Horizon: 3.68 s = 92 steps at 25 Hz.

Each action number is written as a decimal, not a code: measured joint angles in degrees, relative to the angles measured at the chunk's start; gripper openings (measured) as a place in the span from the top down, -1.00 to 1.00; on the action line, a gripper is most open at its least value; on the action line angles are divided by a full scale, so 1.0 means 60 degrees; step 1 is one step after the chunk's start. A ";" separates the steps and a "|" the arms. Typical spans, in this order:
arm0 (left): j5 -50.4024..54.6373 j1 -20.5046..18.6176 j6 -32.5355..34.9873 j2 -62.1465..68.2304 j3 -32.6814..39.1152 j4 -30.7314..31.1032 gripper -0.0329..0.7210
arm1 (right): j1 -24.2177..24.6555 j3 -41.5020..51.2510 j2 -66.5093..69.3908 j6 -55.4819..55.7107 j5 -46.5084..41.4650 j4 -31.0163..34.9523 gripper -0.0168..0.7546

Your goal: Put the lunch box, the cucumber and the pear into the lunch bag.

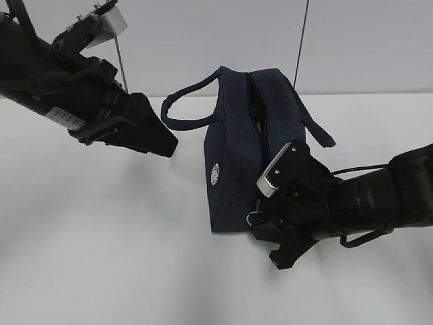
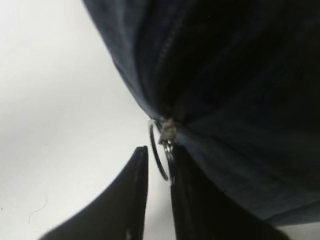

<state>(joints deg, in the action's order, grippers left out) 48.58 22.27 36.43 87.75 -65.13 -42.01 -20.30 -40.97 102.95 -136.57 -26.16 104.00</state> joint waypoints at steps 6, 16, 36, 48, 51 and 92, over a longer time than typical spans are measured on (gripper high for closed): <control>0.0023 0.0000 0.0000 0.0000 0.0000 0.0010 -0.13 | 0.0000 0.0000 -0.0096 0.0034 0.0000 0.0000 1.00; 0.0043 0.0000 0.0000 0.0000 0.0000 0.0010 -0.11 | 0.0000 0.0000 -0.0980 0.2255 0.0229 -0.1516 1.00; 0.0074 0.0000 0.0000 0.0000 0.0000 0.0019 -0.10 | 0.0000 0.0000 -0.2395 0.7081 -0.0343 -0.5563 1.00; 0.0128 0.0000 0.0000 0.0000 0.0000 0.0028 -0.10 | 0.0000 -0.1337 -0.3150 0.7307 -0.0033 -0.5825 1.00; 0.0179 0.0000 0.0000 0.0000 0.0000 0.0028 -0.10 | 0.0000 -0.1700 -0.3150 0.7322 0.0464 -0.5825 1.00; -0.0825 0.0028 0.0900 0.2816 0.0000 -0.7985 -0.10 | 0.0000 -0.2427 -0.2550 0.7344 0.1510 -0.4704 1.00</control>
<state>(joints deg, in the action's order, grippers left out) 43.64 22.44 41.83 104.64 -65.13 -89.93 -20.30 -55.54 87.65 -92.50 -17.10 75.77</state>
